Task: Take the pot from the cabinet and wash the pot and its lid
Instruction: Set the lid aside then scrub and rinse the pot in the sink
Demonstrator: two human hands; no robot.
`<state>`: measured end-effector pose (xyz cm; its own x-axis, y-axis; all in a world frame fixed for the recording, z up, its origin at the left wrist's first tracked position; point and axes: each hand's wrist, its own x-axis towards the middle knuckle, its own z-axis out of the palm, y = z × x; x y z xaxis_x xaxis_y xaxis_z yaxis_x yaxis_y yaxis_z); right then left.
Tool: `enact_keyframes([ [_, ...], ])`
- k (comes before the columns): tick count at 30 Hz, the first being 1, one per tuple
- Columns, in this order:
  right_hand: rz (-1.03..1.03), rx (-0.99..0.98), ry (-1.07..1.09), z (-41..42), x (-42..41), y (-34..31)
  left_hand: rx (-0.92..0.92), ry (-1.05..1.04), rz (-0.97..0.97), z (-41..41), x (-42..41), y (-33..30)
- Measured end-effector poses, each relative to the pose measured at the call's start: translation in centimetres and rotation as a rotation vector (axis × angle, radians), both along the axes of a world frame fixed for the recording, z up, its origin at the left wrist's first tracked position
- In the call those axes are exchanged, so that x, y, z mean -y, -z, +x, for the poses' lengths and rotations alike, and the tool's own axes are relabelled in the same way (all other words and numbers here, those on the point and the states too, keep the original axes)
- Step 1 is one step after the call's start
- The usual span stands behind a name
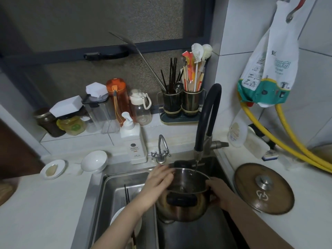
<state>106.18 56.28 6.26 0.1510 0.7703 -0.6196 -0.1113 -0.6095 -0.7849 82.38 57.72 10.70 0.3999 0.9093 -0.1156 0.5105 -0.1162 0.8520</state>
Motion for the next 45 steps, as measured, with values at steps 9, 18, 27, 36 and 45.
enact_keyframes([
  [9, 0.185, -0.036, -0.022, 0.0, 1.6, -1.2, 0.094, -0.501, -0.41, -0.7, -2.9, 7.4],
  [18, 0.374, 0.091, 0.014, 1.1, 1.9, -0.9, -0.061, -0.445, -0.098, 1.0, -0.4, 4.8],
  [27, 0.333, 0.368, -0.132, 3.8, -0.8, -2.9, -0.001, -0.549, -0.053, 2.8, -0.5, 5.0],
  [36, 0.131, 1.181, -0.763, 9.2, -8.3, -1.7, 0.023, -0.619, -0.097, 3.7, -1.4, 5.3],
  [45, 0.103, 1.282, -0.925, 10.4, -10.4, -1.2, 0.012, -0.667, -0.119, 4.3, -1.9, 5.6],
])
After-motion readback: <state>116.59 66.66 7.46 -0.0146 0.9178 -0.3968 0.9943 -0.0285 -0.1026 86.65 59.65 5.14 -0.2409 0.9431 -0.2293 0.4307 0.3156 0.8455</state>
